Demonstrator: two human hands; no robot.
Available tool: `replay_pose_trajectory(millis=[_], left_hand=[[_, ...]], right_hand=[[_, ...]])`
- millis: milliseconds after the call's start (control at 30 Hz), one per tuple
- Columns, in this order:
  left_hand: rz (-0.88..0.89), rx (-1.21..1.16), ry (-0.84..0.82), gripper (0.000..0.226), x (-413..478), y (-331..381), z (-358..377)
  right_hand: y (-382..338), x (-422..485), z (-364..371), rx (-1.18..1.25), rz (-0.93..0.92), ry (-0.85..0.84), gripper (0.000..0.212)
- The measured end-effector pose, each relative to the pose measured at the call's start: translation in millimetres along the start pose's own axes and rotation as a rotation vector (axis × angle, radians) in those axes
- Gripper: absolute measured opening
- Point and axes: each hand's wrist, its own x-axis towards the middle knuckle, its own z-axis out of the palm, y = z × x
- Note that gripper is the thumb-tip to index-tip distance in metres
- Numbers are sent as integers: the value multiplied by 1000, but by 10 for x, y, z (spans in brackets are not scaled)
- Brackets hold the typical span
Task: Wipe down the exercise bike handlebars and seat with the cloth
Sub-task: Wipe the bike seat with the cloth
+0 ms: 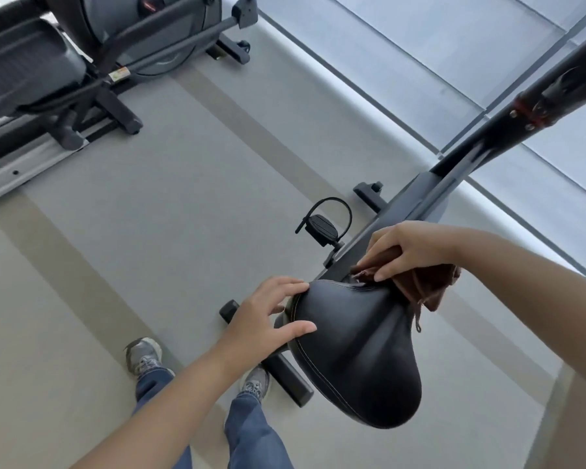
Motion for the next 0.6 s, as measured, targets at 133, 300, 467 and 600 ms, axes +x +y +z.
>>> replay_pose_trajectory(millis=[133, 300, 467, 600], left_hand=[[-23, 18, 60, 41, -114, -38, -35], [-29, 49, 51, 39, -124, -59, -73], [-25, 45, 53, 39, -123, -42, -71], [-28, 53, 46, 42, -141, -29, -71]], right_hand=[[-162, 136, 145, 41, -4, 47, 31], [-642, 392, 384, 239, -194, 142, 34], [-444, 201, 285, 91, -113, 86, 40], [-302, 0, 208, -32, 3, 103, 35]])
